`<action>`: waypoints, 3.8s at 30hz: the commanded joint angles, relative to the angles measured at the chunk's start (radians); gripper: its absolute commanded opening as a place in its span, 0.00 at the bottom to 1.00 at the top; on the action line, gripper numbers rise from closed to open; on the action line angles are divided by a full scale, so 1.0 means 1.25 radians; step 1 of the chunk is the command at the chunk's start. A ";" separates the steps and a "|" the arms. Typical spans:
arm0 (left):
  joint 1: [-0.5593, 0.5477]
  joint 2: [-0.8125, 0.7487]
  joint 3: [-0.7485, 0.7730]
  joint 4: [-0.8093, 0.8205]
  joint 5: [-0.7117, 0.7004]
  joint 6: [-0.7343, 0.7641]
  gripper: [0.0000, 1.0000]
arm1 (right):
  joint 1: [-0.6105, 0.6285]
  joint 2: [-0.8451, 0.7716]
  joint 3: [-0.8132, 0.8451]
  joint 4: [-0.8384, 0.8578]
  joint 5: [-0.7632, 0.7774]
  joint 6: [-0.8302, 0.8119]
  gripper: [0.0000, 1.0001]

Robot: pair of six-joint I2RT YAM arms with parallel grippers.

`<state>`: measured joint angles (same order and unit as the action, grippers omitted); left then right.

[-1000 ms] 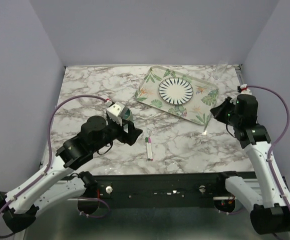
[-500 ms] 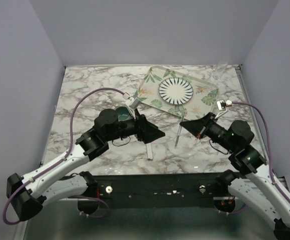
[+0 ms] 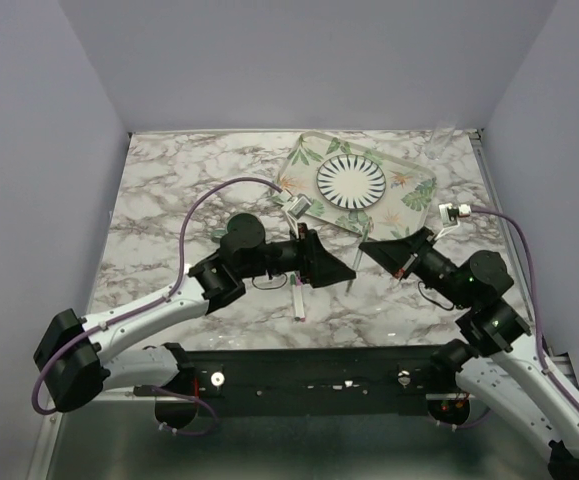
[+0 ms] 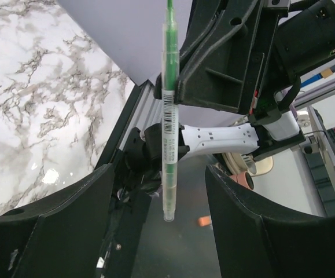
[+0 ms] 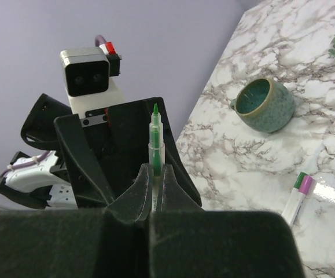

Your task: Insert the pens into the pen caps

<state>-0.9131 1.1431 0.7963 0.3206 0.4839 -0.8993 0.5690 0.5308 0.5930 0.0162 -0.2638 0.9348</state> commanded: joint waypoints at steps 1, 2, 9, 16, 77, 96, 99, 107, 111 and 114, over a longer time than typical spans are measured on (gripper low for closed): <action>-0.008 0.023 0.032 0.066 0.013 0.000 0.72 | 0.005 -0.018 -0.012 0.028 0.007 0.012 0.01; -0.008 0.028 0.033 0.069 0.013 0.000 0.73 | 0.005 -0.017 -0.014 0.029 0.006 0.012 0.01; -0.013 0.042 0.038 0.093 0.020 0.004 0.73 | 0.005 -0.033 -0.022 0.029 0.015 0.006 0.01; -0.019 0.066 0.054 0.090 0.030 0.008 0.71 | 0.005 -0.047 -0.024 0.021 0.032 0.002 0.01; 0.058 -0.465 -0.070 -0.410 -0.458 0.527 0.00 | -0.215 0.494 0.205 -0.559 0.196 -1.259 0.61; 0.057 -0.507 -0.092 -0.391 -0.518 0.544 0.00 | -0.283 0.529 0.205 -0.598 0.088 -1.364 0.42; 0.057 -0.517 -0.091 -0.390 -0.518 0.548 0.00 | -0.282 0.542 0.210 -0.631 0.086 -1.380 0.41; 0.057 -0.521 -0.091 -0.384 -0.487 0.542 0.00 | -0.293 0.590 0.169 -0.563 0.093 -1.430 0.42; 0.057 -0.533 -0.092 -0.385 -0.488 0.538 0.00 | -0.296 0.615 0.152 -0.509 0.071 -1.446 0.43; 0.057 -0.545 -0.095 -0.384 -0.489 0.534 0.00 | -0.305 0.631 0.126 -0.490 0.083 -1.457 0.44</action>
<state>-0.8440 0.4923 0.6819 -0.1814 -0.1398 -0.2295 0.2028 1.2942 0.7944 -0.6579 -0.1383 -0.8455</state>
